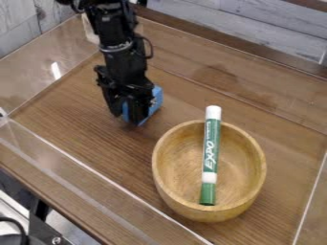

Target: Put the blue block in the brown bowl

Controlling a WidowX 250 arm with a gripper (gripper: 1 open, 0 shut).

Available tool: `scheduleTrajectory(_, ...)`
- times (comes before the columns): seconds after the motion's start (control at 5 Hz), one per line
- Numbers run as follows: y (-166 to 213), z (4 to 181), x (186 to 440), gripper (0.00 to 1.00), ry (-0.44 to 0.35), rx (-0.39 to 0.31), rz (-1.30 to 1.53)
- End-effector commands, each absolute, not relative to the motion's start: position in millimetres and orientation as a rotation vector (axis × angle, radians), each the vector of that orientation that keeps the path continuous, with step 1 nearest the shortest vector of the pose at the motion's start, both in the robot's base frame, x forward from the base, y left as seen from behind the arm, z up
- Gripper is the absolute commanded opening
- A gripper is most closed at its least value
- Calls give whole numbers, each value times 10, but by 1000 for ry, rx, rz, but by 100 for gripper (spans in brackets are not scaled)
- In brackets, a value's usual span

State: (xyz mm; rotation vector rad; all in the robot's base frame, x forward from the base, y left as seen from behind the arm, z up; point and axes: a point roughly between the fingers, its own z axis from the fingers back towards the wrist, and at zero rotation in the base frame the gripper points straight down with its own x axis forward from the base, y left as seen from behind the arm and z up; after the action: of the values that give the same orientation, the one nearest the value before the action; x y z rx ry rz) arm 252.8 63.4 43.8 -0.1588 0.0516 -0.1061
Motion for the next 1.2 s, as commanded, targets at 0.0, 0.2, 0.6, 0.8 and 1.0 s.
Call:
scheduleTrajectory(0.0, 630, 715, 2632, 0, -15, -120, -117)
scheduleTrajectory(0.2, 586, 798, 2601, 0, -12, -117, -118)
scheduleTrajectory(0.6, 377, 933, 2470, 0, -11, -122, -126)
scheduleTrajectory(0.8, 263, 979, 2379, 0, -10, -123, -138)
scheduleTrajectory(1.0, 188, 1004, 2320, 0, -10, -123, -148)
